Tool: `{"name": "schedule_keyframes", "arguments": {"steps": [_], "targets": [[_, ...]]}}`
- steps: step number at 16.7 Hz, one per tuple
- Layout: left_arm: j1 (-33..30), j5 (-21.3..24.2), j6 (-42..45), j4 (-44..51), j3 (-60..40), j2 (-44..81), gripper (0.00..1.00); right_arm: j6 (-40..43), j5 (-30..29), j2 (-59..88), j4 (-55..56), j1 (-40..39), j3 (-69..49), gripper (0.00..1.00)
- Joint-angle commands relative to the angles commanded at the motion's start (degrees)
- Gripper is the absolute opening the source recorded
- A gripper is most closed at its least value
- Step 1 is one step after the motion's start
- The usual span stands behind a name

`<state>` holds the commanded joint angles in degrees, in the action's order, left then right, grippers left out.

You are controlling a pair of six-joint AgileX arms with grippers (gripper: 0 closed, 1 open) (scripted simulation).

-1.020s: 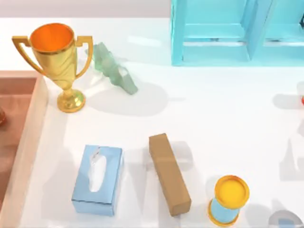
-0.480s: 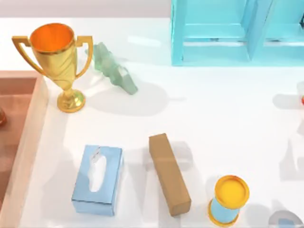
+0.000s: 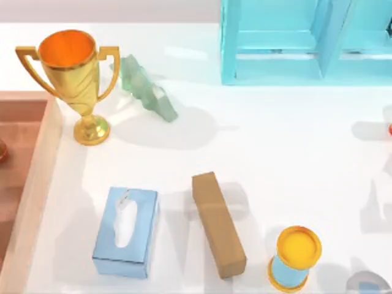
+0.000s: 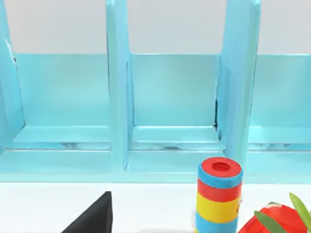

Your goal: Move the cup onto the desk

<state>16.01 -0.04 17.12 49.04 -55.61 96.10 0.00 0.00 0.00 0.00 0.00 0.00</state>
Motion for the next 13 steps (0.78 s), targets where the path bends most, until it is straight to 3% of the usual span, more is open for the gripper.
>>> {"name": "schedule_keyframes", "arguments": {"steps": [6, 13], "targets": [[-1.43, -0.65, -8.55, 2.37, -7.88, -2.43, 0.00, 0.00, 0.00, 0.00, 0.00, 0.00, 0.00, 1.00], [-18.46, -0.31, -19.90, 20.63, -14.55, -7.38, 0.00, 0.00, 0.00, 0.00, 0.00, 0.00, 0.00, 1.00]]}}
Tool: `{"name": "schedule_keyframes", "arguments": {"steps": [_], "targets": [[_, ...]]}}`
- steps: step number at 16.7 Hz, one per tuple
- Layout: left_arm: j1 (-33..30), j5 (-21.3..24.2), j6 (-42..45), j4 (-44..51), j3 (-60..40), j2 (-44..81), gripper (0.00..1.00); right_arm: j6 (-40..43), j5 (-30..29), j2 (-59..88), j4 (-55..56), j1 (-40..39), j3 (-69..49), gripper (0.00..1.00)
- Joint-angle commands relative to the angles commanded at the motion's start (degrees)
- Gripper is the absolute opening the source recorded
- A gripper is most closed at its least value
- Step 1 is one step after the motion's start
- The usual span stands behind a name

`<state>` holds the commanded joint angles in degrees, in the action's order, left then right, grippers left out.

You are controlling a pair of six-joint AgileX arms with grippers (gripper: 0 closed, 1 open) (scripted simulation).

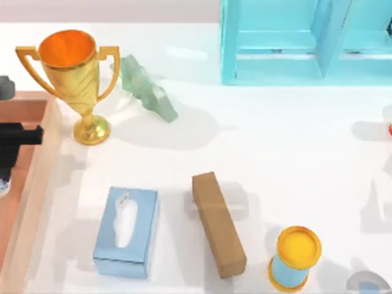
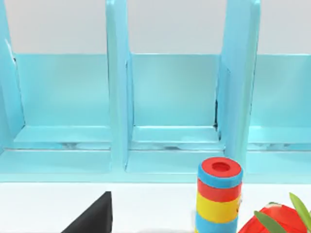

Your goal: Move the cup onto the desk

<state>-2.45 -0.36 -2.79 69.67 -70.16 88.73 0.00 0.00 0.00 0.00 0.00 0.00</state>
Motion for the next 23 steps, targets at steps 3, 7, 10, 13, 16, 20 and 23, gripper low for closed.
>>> {"name": "schedule_keyframes", "arguments": {"steps": [3, 7, 10, 13, 16, 20, 23], "targets": [[-2.79, 0.22, -1.28, 2.72, -0.13, -1.10, 0.00, 0.00, 0.00, 0.00, 0.00, 0.00, 0.00, 1.00], [-2.66, 0.20, -1.23, 2.49, 0.02, -0.81, 0.00, 0.00, 0.00, 0.00, 0.00, 0.00, 0.00, 1.00], [-6.48, -0.44, -4.83, 0.00, -0.51, -1.18, 0.00, 0.00, 0.00, 0.00, 0.00, 0.00, 0.00, 1.00], [-15.65, -1.51, -13.60, -3.10, -2.08, -0.63, 0.00, 0.00, 0.00, 0.00, 0.00, 0.00, 0.00, 1.00], [-29.88, -1.88, -27.47, -4.15, -4.38, 1.66, 0.00, 0.00, 0.00, 0.00, 0.00, 0.00, 0.00, 1.00], [-50.40, -1.02, -48.39, -2.80, -6.48, 4.14, 0.00, 0.00, 0.00, 0.00, 0.00, 0.00, 0.00, 1.00], [-60.56, -0.54, -58.78, 0.18, -8.24, 6.17, 0.00, 0.00, 0.00, 0.00, 0.00, 0.00, 0.00, 1.00]]}}
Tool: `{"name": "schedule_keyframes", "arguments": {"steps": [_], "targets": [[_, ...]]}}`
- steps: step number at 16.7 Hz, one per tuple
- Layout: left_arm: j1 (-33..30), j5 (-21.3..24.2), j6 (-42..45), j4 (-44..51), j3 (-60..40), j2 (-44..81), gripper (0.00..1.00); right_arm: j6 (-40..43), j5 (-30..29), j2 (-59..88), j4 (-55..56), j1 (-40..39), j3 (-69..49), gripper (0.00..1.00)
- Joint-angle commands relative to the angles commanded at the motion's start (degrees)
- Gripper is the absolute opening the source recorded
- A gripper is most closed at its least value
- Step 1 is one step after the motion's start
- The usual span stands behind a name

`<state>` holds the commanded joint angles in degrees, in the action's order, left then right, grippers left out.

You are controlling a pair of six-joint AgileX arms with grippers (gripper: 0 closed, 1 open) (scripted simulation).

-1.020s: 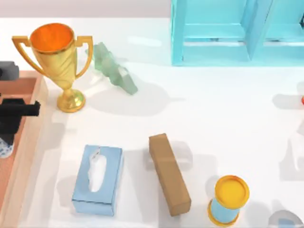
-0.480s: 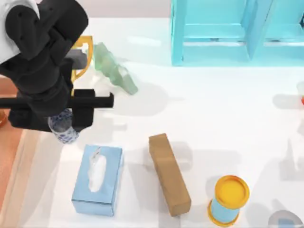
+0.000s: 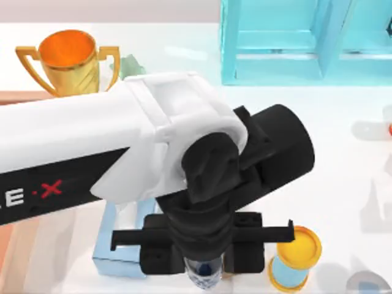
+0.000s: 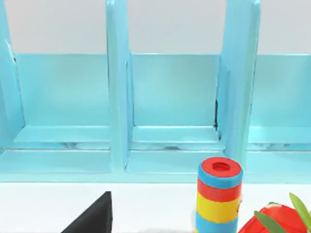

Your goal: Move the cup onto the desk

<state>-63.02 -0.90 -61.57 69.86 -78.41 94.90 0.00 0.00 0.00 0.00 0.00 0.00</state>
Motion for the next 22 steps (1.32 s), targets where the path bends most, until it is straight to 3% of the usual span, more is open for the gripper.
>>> {"name": "schedule_keyframes", "arguments": {"steps": [3, 9, 16, 21, 22], "targets": [[-4.99, 0.28, -5.16, 2.91, -1.58, 2.01, 0.00, 0.00, 0.00, 0.00, 0.00, 0.00, 0.00, 1.00], [-5.24, 0.29, -5.54, 3.04, -1.38, 2.17, 0.00, 0.00, 0.00, 0.00, 0.00, 0.00, 0.00, 1.00], [-5.07, 0.40, -5.25, -9.90, 8.96, 4.41, 0.00, 0.00, 0.00, 0.00, 0.00, 0.00, 0.00, 1.00], [-5.14, 0.33, -5.29, -11.28, 10.26, 4.85, 0.00, 0.00, 0.00, 0.00, 0.00, 0.00, 0.00, 1.00], [-5.14, 0.33, -5.29, -11.28, 10.26, 4.85, 0.08, 0.00, 0.00, 0.00, 0.00, 0.00, 0.00, 1.00]]}}
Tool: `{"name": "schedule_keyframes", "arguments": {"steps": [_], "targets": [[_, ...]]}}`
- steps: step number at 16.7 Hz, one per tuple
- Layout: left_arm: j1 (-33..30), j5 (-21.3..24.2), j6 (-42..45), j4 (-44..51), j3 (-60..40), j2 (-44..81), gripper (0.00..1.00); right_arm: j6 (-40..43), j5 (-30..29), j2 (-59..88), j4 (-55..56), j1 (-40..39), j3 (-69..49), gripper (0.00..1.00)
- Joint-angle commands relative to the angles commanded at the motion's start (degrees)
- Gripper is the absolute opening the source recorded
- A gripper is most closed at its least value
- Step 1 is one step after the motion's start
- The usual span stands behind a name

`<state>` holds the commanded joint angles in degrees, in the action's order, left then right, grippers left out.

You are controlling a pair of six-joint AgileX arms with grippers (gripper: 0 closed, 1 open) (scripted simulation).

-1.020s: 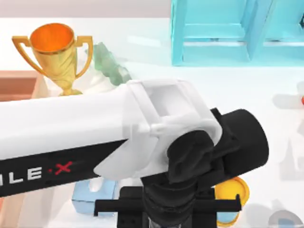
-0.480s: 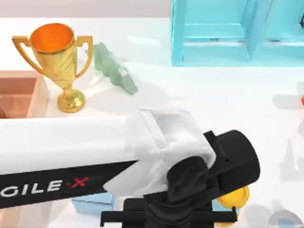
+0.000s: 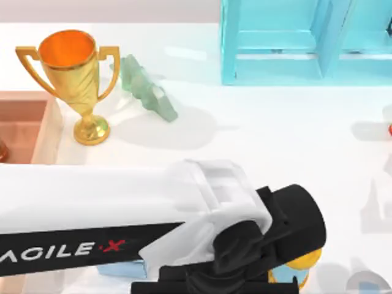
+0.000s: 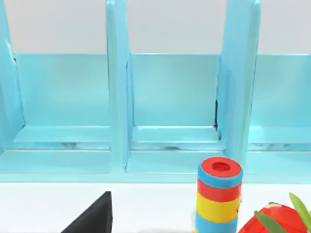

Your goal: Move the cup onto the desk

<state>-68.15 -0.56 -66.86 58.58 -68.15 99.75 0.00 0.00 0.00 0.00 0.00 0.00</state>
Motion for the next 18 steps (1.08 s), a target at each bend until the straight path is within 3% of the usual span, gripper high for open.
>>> {"name": "schedule_keyframes", "arguments": {"steps": [12, 18], "targets": [[0.00, 0.00, 0.00, 0.00, 0.00, 0.00, 0.98, 0.00, 0.00, 0.00, 0.00, 0.00, 0.00, 1.00], [0.00, 0.00, 0.00, 0.00, 0.00, 0.00, 1.00, 0.00, 0.00, 0.00, 0.00, 0.00, 0.00, 1.00]]}}
